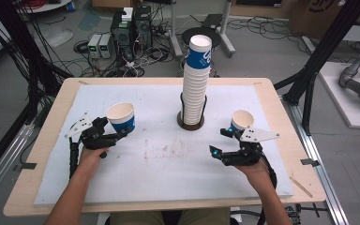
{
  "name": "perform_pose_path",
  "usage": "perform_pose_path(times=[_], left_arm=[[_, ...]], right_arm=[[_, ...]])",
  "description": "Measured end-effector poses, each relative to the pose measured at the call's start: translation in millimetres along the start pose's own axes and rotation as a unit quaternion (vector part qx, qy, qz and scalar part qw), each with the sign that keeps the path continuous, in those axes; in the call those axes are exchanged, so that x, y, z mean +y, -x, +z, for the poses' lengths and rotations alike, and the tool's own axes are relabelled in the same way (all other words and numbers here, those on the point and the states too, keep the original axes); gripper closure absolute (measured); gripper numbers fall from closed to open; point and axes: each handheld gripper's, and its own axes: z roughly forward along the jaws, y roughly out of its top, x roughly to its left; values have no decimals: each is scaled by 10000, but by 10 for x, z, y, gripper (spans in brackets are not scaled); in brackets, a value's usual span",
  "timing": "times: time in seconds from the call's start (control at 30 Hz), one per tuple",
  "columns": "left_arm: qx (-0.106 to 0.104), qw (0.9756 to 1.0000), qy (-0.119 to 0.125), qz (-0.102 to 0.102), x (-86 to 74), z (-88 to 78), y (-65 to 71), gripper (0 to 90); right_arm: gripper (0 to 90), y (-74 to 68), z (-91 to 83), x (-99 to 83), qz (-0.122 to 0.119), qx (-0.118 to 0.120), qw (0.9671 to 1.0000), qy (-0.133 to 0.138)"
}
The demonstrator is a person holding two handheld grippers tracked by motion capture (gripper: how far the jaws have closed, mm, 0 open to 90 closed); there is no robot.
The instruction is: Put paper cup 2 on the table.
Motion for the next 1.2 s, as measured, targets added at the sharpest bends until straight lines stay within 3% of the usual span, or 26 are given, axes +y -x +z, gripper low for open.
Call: perform_pose_path(times=[0.33, 0.43, 0.6, 0.9, 1.2], left_arm=[[281, 9984, -476, 117, -100, 67, -75, 275], [432, 9954, -836, 187, -133, 106, -108, 275], [547, 9908, -1226, 196, -137, 195, -113, 273], [846, 9736, -2049, 536, -139, 351, -20, 271], [897, 9693, -2250, 429, -113, 281, -11, 272]], right_arm=[[208, 4, -3, 3, 3, -6, 10000, 1], [208, 9, -8, -2, -10, -16, 10000, -2], [208, 3, -3, 2, -6, -4, 10000, -4], [207, 2, -19, -2, -3, -2, 10000, -6], [207, 13, -58, -5, 27, -33, 10000, 23]])
